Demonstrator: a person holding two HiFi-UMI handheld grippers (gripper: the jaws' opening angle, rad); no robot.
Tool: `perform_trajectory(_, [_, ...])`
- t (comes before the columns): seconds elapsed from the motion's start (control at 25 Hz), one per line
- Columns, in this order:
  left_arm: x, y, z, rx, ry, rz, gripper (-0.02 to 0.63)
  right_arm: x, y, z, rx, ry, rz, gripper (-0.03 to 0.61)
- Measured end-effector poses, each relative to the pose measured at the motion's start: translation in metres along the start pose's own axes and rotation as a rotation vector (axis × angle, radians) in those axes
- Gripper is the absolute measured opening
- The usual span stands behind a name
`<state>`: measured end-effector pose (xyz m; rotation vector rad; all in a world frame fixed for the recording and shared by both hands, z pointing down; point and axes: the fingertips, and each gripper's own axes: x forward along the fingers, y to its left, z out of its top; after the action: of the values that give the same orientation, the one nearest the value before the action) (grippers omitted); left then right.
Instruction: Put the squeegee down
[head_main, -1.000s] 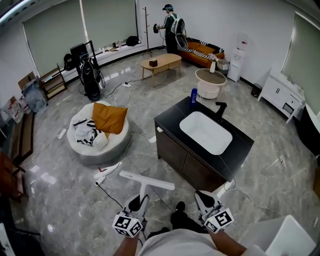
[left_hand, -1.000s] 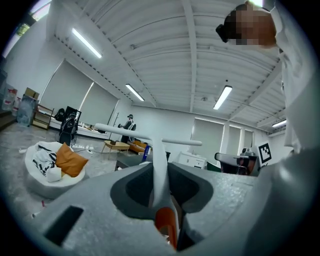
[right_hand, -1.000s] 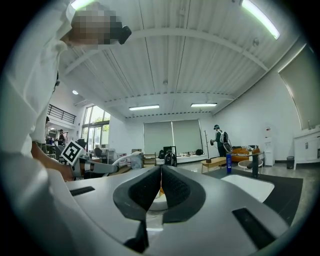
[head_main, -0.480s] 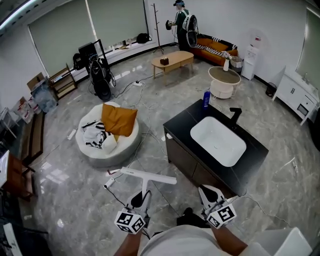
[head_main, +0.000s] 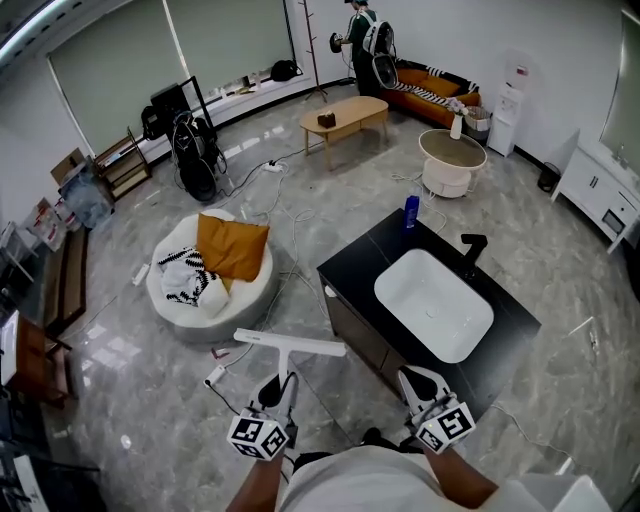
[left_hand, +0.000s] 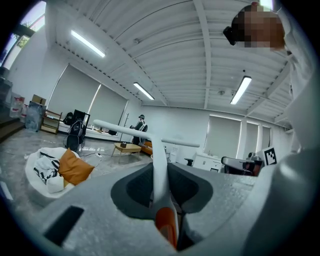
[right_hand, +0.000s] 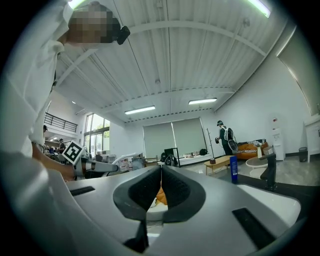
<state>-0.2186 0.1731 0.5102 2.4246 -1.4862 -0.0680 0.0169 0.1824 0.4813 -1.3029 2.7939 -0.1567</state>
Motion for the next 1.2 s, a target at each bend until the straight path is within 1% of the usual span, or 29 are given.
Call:
perform_trajectory(0.16, [0.029,0.009,0.003,-0.017,0.001,0.016,0.084,0.021,-0.024,-0.008,0.018,0.02,0.014,0.015])
perform_trajectory(0.32, [0.052,0.018,0.007,-0.028,0.024,0.026,0.084,0.05,-0.041,-0.008,0.038,0.029,0.034,0.015])
perform_trajectory(0.52, [0.078,0.049,0.007,-0.055,0.046,0.029,0.084,0.091,-0.056,-0.012,0.043,0.038,0.035,0.015])
perform_trajectory(0.64, [0.1,0.075,0.008,-0.074,0.055,0.013,0.084,0.116,-0.069,-0.015,0.044,0.05,0.001,0.015])
perform_trajectory(0.84, [0.146,0.118,0.026,-0.096,0.051,-0.024,0.084,0.167,-0.085,-0.008,0.026,0.064,-0.027,0.015])
perform_trajectory(1.0, [0.18,0.149,0.043,-0.104,0.044,-0.063,0.084,0.211,-0.096,-0.002,0.01,0.067,-0.049,0.015])
perform_trajectory(1.2, [0.211,0.185,0.057,-0.104,0.05,-0.127,0.083,0.259,-0.1,-0.001,0.002,0.063,-0.084,0.015])
